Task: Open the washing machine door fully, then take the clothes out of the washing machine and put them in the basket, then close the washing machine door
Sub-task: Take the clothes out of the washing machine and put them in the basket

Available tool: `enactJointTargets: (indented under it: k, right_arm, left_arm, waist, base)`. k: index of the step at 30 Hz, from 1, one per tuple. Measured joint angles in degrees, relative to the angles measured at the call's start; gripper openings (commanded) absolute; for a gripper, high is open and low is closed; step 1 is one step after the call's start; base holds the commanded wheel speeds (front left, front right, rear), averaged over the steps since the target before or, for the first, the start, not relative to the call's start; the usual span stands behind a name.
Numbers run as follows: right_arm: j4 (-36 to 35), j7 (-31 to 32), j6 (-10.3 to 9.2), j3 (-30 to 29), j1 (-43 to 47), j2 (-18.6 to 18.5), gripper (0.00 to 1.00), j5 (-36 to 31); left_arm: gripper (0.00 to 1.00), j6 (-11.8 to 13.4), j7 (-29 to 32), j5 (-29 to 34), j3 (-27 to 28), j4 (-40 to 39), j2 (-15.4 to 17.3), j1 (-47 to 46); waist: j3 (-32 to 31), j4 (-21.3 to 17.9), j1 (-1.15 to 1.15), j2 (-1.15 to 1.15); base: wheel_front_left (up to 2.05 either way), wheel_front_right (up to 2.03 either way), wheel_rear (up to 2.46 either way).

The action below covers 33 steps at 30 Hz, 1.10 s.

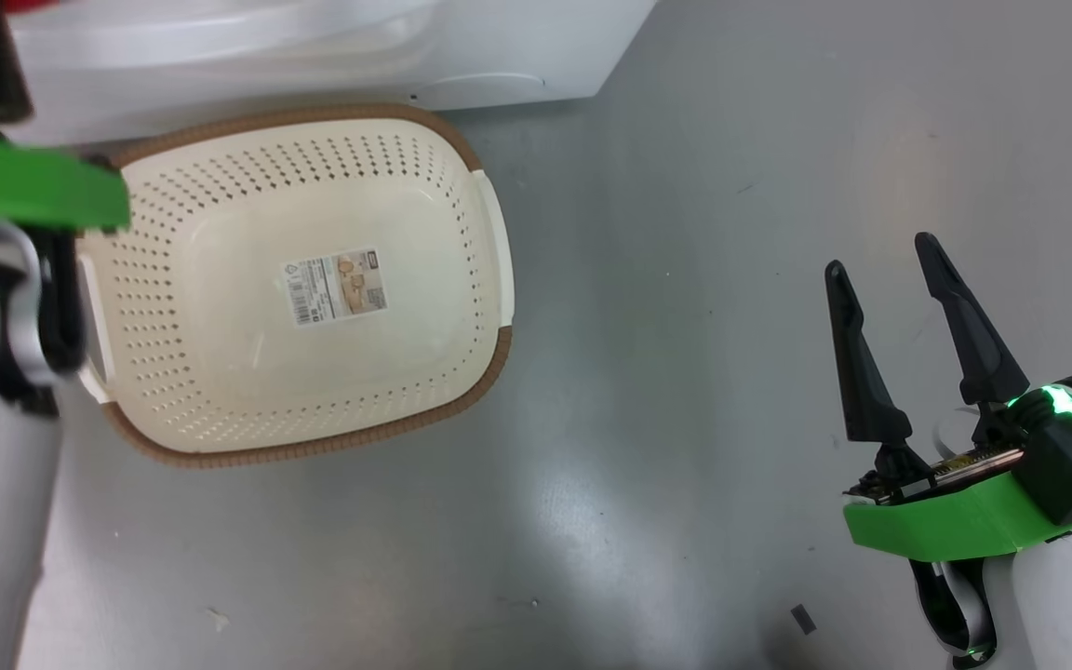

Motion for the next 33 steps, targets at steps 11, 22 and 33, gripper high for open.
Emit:
enactJointTargets:
  k: [11,22,33]
  right_arm:
    - [0.24,0.0,0.0,-0.35,0.02,-0.01,1.0,0.04]
    - [0.36,0.0,0.0,-0.71,0.32,-0.04,1.0,0.04]
    - [-1.59,0.0,0.0,-2.61,2.42,-0.08,1.0,-0.34]
  left_arm:
    - [0.0,6.39,1.35,0.2,1.14,-22.28,1.81,14.69]
    - [0.0,10.03,2.01,1.05,0.75,-33.22,1.94,23.86]
    - [0.0,11.35,-0.05,4.48,-0.6,-40.79,1.15,27.24]
  waist:
    - [-2.57,0.53,0.0,0.0]
    - [-6.43,1.44,0.0,0.0]
    - [-7.29,3.82,0.0,0.0]
  base:
    - [0.0,0.0,0.0]
    - [0.0,0.0,0.0]
    - [0.0,0.0,0.0]
